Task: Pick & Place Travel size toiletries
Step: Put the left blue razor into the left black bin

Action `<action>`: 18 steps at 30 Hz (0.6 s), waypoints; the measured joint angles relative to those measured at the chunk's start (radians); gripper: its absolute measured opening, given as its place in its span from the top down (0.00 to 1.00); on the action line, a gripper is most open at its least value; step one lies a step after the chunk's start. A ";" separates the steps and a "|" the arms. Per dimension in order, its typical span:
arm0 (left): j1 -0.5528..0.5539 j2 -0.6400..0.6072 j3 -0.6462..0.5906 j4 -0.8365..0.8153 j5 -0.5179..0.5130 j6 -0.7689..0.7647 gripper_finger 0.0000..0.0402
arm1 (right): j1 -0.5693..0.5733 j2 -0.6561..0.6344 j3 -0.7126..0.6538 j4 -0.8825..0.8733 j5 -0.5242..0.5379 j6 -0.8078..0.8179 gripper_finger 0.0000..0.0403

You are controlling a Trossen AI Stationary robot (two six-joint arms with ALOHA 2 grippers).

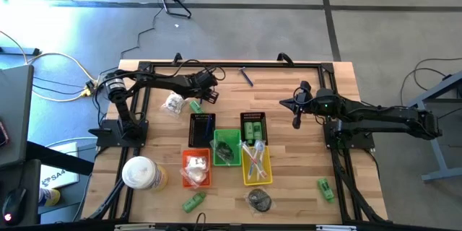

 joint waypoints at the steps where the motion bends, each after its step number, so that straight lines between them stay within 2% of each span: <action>1: 0.000 0.000 0.000 0.001 0.000 0.000 0.62 | 0.000 0.000 0.000 0.000 0.000 0.000 1.00; 12: 0.000 0.001 0.000 -0.002 0.000 0.002 0.91 | 0.000 0.000 0.000 0.000 0.000 0.000 1.00; 15: 0.000 0.001 0.000 -0.003 0.000 0.002 0.93 | 0.000 0.000 0.000 0.000 0.000 0.000 1.00; 18: 0.000 0.001 0.000 -0.003 0.006 0.002 0.92 | 0.000 0.000 0.000 0.000 0.000 0.000 1.00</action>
